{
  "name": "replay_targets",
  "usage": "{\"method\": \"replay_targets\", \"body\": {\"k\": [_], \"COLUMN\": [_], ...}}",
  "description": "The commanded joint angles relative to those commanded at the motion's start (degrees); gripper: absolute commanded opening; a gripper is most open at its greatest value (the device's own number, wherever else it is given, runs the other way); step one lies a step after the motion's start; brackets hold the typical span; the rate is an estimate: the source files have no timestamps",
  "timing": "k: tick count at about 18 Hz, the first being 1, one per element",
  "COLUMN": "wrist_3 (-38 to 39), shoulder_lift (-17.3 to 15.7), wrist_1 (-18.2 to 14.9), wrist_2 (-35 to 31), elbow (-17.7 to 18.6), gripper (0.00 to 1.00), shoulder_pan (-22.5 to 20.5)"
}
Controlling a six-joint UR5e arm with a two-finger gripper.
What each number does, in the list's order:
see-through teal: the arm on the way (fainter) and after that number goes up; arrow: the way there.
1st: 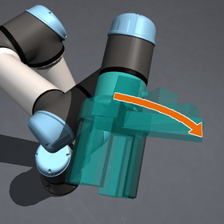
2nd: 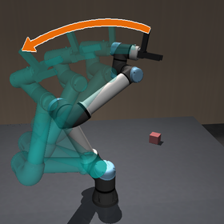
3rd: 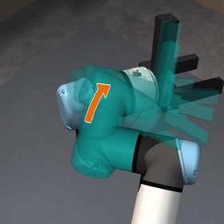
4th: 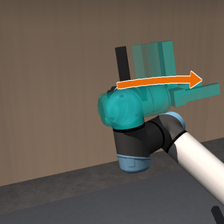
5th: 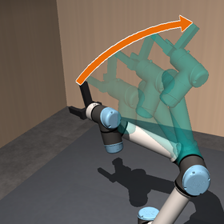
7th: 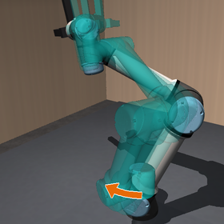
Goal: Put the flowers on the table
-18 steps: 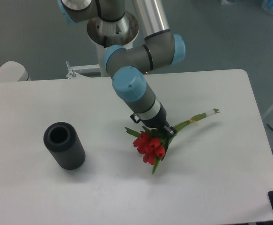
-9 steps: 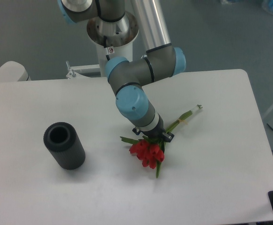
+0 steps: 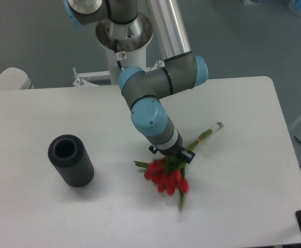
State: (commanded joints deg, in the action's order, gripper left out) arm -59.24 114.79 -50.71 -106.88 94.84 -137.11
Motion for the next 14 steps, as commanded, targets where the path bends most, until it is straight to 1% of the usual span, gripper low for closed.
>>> {"method": "replay_targets", "body": {"k": [3, 5, 7, 9, 11, 13, 14], "wrist_3": [-0.3, -2.2, -4.2, -4.4, -4.7, -8.0, -10.5], "shoulder_lift": [-0.3, -0.4, -0.6, -0.1, 0.3, 1.0, 1.1], "wrist_1": [-0.6, -0.6, -0.7, -0.8, -0.7, -0.7, -0.7], "wrist_2": [1.0, 3.4, 6.8, 11.9, 15.3, 19.1, 21.0], "elbow": [-3.8, -5.9, -8.1, -11.2, -13.2, -15.6, -16.2], "gripper": [1.00, 1.00, 1.00, 1.00, 1.00, 1.00, 1.00], "shoulder_pan": [-1.8, -3.2, -5.4, -8.1, -10.5, -12.4, -13.6]}}
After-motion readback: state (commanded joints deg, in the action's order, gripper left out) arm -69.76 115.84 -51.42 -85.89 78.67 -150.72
